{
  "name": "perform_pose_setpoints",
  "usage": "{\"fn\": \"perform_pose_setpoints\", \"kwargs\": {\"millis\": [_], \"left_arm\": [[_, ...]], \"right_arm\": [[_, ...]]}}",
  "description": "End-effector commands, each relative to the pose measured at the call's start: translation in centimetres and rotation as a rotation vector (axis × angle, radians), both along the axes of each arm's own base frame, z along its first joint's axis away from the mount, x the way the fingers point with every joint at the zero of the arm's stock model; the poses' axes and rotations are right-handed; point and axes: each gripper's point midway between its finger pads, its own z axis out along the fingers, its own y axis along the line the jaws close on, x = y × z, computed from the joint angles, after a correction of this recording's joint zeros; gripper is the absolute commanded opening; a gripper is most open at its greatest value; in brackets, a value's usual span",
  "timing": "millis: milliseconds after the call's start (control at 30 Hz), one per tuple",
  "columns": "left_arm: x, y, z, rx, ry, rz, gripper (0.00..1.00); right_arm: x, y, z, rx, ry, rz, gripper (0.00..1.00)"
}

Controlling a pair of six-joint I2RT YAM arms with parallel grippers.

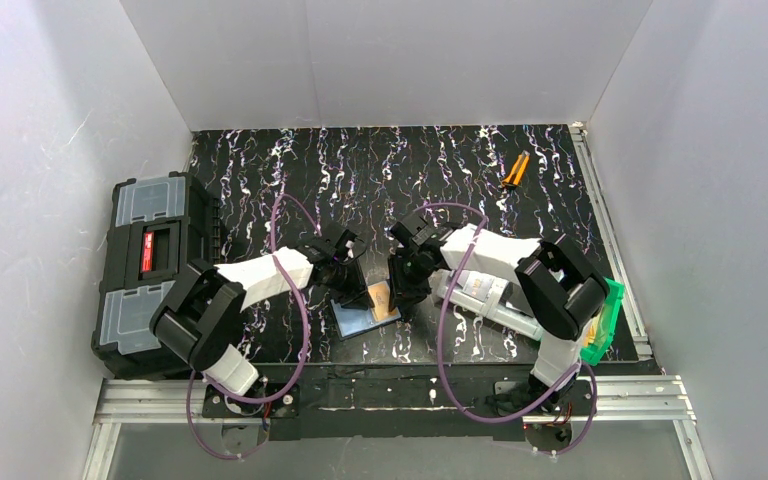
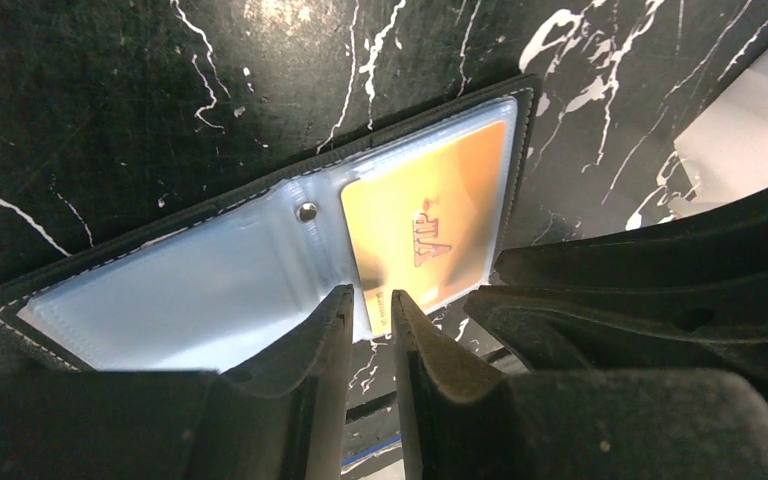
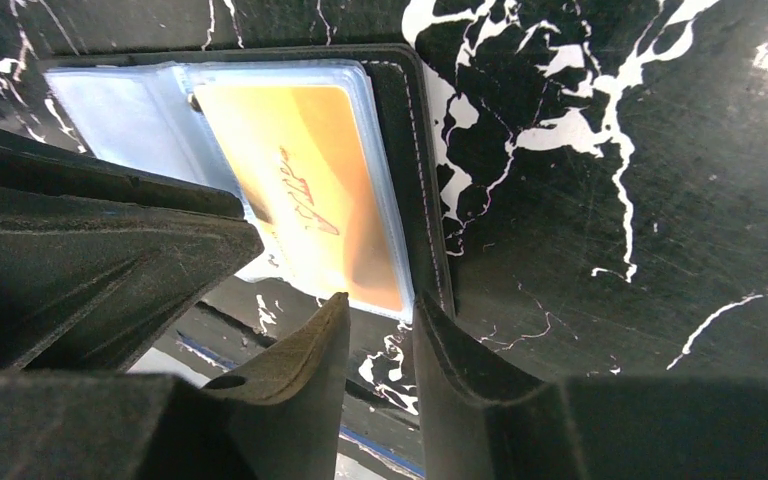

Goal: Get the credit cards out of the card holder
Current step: Remove the credit card from the card holder.

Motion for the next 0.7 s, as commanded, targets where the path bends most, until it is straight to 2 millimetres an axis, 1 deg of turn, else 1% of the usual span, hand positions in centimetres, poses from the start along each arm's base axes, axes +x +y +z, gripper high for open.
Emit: {"fn": "perform_pose_setpoints", "kwargs": {"millis": [0,167,367,500,667], "left_arm": [[-0.5,0.3,-0.5,-0.001,0.025,0.002,0.20],[-1.2,0.6,-1.1,0.002,0.042,-0.001,0.20],[-1.5,0.0,-1.7,-0.042,0.059,-0.002,0.21],[-1.4,-0.5,-1.9,-0.068,0.065,-0.001,0.20],[-1.5,-0.6,-2.1,-0.080,0.069,0.006,0.20]], "right_arm": [[0.3,0.5,-0.5,-0.014,-0.011,0.011,0.36],[-0.3,0.7,-1.1,-0.023,0.003,0.022,0.29],[-0.7,1.2,-1.1,-0.024,0.011,0.034,0.19],[-1.2,1.7,-1.0,-0.025,0.012,0.059,0.17],[-1.8,2.5,-0.9,-0.022,0.013,0.090,0.16]]}}
